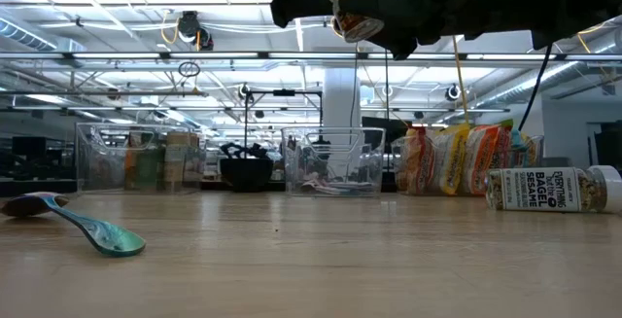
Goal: Pick & Place Food Item
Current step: Put the yellow and white seasoning bottle into the left transparent bin
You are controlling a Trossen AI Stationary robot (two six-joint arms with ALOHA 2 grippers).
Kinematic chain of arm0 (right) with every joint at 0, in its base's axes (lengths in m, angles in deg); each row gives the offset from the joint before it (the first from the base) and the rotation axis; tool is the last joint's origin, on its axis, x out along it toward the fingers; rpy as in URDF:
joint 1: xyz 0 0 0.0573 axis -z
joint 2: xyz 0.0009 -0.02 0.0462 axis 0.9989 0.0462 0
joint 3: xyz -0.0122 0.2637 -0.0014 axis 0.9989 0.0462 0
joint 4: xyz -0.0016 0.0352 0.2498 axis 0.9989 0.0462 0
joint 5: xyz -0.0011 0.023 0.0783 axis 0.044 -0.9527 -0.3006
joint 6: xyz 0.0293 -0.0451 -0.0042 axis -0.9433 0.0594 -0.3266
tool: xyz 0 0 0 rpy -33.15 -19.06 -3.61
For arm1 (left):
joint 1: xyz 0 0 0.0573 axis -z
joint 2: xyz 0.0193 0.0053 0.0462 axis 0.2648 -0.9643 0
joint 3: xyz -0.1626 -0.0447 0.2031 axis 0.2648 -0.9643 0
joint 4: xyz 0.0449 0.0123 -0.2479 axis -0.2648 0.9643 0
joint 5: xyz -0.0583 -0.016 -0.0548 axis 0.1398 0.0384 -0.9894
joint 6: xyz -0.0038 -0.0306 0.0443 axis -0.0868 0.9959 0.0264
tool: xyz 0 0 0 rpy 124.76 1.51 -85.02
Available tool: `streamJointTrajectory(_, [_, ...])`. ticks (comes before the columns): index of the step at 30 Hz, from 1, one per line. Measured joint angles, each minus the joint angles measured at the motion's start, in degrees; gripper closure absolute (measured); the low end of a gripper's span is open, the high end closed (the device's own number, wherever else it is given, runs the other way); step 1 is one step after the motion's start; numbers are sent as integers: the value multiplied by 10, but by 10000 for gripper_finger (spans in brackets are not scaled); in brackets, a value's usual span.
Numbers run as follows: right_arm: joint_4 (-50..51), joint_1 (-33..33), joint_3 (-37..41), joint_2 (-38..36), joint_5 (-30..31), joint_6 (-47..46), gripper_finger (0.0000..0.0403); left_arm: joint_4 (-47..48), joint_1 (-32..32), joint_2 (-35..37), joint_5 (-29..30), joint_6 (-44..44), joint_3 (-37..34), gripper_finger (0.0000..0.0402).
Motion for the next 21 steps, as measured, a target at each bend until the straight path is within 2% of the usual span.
streamJointTrajectory(5, [0,0,0,0,0,-2,219,1,-6,0,-14,5,0,121])
streamJointTrajectory(10, [-6,1,0,0,3,-7,219,9,-5,0,-9,2,0,121])
streamJointTrajectory(14, [-19,4,0,0,28,-12,219,8,-3,0,-4,-1,0,121])
streamJointTrajectory(21, [-21,5,0,0,28,-12,219,3,-3,0,-5,-3,0,122])
